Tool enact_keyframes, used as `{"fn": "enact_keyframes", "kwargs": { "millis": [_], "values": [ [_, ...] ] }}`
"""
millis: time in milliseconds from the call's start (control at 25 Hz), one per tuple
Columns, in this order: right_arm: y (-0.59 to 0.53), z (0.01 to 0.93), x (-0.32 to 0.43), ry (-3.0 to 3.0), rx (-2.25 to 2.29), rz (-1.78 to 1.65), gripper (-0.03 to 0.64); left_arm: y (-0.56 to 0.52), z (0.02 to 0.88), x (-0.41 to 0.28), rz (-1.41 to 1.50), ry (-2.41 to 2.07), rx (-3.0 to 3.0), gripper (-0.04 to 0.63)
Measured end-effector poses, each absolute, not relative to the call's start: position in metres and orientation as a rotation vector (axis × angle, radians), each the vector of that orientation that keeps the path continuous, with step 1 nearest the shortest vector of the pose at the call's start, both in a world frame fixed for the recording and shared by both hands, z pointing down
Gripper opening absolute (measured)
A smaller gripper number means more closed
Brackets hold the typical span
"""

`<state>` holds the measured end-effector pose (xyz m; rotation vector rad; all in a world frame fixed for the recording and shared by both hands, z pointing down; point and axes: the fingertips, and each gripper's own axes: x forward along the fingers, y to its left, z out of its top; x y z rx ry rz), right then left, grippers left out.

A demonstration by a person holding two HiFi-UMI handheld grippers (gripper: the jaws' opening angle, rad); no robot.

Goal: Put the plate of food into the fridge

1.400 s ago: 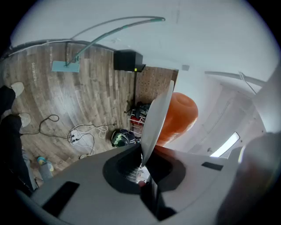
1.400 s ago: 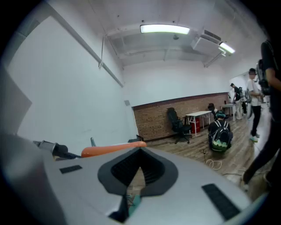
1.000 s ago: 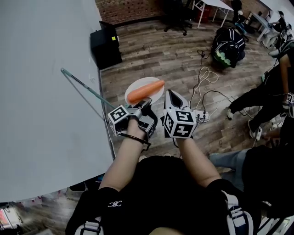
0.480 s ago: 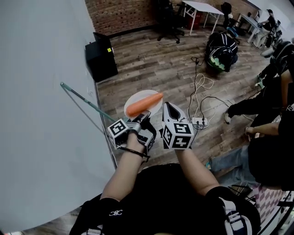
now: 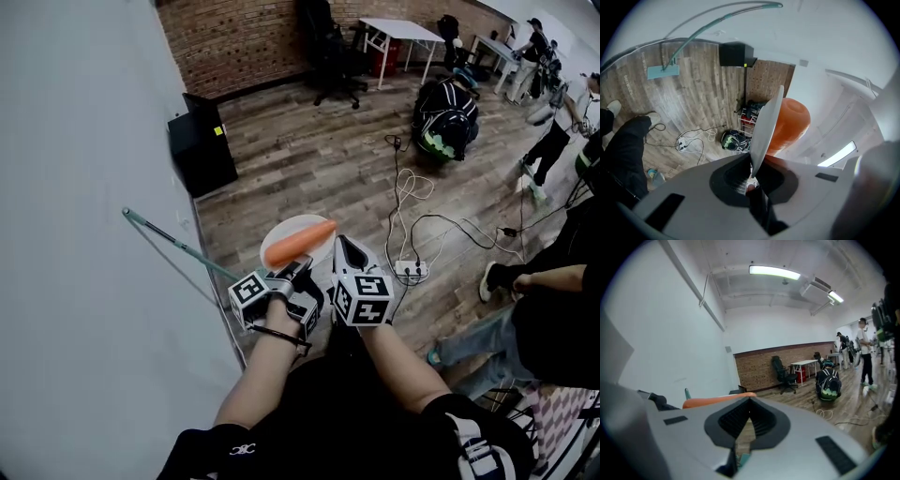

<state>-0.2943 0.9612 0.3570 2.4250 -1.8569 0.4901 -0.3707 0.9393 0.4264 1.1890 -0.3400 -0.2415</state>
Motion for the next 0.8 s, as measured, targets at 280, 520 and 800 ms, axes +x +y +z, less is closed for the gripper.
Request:
{"fn": "enact_keyframes", "kwargs": {
  "millis": [280, 520, 800],
  "values": [
    [0.89, 0.354, -0.242, -1.913, 2.427, 0.454, 0.013, 0.87, 0.431, -0.322, -0.255, -0.366, 1.217, 0.018],
    [0.831, 0.338, -0.167, -1.948, 2.443, 0.438, 0.013, 0.808, 0.414, -0.252, -0.264, -0.371, 1.25, 0.02],
    [0.774, 0.343, -0.089, -1.967, 2.415, 0.448, 0.012, 0.748, 0.41, -0.172, -0.292, -0.382, 1.236, 0.02]
  ]
}}
